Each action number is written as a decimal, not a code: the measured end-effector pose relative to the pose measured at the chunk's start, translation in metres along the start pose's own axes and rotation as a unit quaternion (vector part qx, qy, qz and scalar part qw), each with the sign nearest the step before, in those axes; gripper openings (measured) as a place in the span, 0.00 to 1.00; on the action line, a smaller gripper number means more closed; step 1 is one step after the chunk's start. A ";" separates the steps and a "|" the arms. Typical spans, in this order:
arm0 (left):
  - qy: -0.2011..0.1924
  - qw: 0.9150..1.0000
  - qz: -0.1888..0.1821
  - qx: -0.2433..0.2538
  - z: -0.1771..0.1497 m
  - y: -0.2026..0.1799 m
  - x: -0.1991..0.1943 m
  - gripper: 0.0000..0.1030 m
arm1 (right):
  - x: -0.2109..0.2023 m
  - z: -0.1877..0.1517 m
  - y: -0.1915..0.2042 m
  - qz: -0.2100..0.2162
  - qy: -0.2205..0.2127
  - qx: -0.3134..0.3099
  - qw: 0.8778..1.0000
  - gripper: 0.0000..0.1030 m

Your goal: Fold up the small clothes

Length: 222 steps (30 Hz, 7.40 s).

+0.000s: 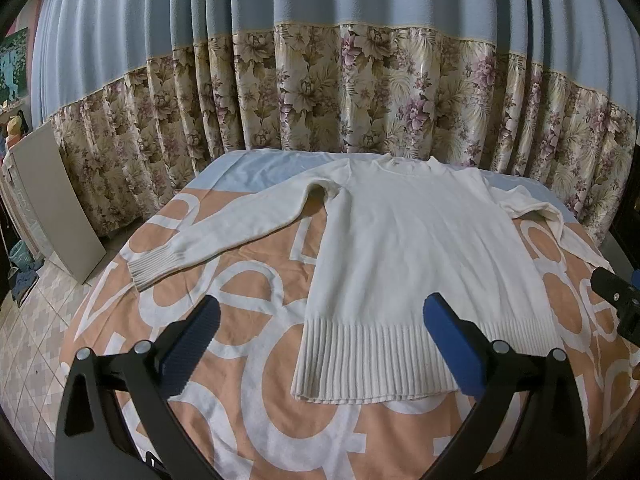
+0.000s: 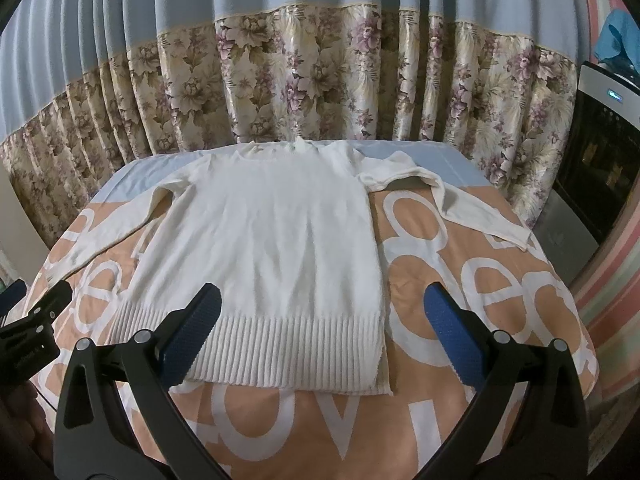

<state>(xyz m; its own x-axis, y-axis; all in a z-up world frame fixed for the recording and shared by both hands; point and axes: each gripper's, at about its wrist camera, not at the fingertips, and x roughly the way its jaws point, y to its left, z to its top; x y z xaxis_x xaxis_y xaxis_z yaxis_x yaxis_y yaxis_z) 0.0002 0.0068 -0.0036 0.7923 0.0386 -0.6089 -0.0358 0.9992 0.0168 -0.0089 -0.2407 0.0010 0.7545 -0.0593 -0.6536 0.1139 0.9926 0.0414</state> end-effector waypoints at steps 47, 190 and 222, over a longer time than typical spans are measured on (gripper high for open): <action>0.008 1.000 -0.004 -0.005 0.000 0.008 0.004 0.99 | 0.006 0.017 -0.008 -0.013 0.016 0.019 1.000 0.97; 0.047 0.998 0.007 0.032 0.104 -0.080 0.250 0.99 | 0.230 0.137 -0.245 -0.030 0.036 0.123 0.991 0.11; 0.065 0.997 0.037 0.010 0.119 0.024 0.311 0.99 | 0.379 0.182 0.098 0.184 0.131 0.065 0.972 0.14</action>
<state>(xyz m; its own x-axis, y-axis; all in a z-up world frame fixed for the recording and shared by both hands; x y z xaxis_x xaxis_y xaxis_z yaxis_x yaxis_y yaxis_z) 0.3178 0.0439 -0.0984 0.7020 0.1121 -0.7033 -0.0775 0.9937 0.0810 0.4058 -0.1854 -0.1047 0.5711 0.3430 -0.7458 -0.0385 0.9187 0.3931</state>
